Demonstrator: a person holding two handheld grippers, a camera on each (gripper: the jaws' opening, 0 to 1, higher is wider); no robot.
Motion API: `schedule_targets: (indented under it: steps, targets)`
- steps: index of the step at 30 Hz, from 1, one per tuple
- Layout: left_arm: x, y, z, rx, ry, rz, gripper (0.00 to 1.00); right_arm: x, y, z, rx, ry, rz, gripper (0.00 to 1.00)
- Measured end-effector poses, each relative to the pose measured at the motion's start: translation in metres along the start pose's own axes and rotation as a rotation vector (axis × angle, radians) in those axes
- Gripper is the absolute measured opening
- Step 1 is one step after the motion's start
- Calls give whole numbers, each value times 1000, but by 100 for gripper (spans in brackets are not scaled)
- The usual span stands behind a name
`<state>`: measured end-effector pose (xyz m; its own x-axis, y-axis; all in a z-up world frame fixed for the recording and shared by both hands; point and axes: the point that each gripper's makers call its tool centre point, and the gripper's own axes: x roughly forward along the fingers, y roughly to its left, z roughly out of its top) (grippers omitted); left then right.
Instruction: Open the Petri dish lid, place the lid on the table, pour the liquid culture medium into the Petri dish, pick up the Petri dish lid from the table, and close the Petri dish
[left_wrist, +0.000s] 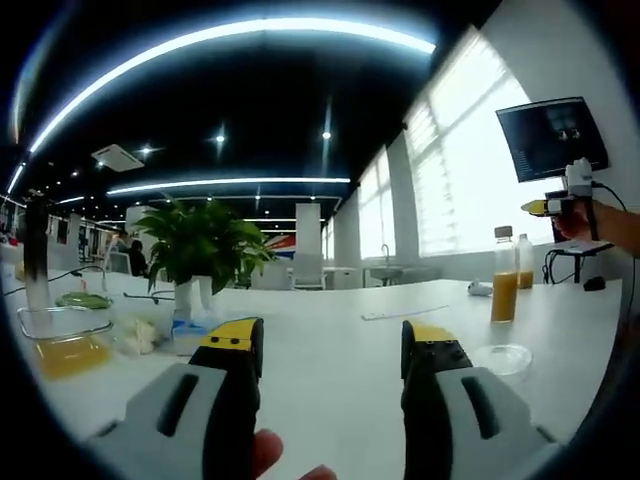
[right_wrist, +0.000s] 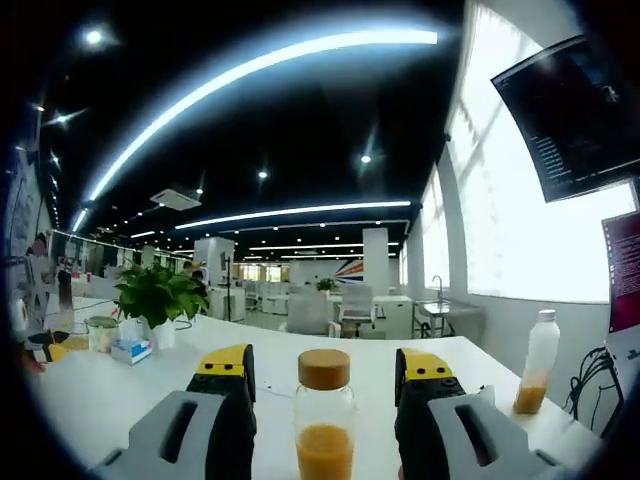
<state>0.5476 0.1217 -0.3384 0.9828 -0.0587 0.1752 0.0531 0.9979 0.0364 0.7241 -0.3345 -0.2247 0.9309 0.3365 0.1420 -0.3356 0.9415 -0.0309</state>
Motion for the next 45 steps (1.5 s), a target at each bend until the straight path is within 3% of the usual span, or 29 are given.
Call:
schedule_targets:
  steps: [7,21,34,45]
  targets:
    - [-4,-17,-2,-10,11,-63,47,30,6,-9,-23,52,40,51]
    - [-11,-34,-4,7,28,-138,48,54,7,-33,-55,122,50,50]
    - [-14,-32,-3,-1,25,-128,48,67,8,-49,-55,165,39,31]
    - [-14,-32,-6,-7,30,-125,48,66,6,-48,-18,165,29,30]
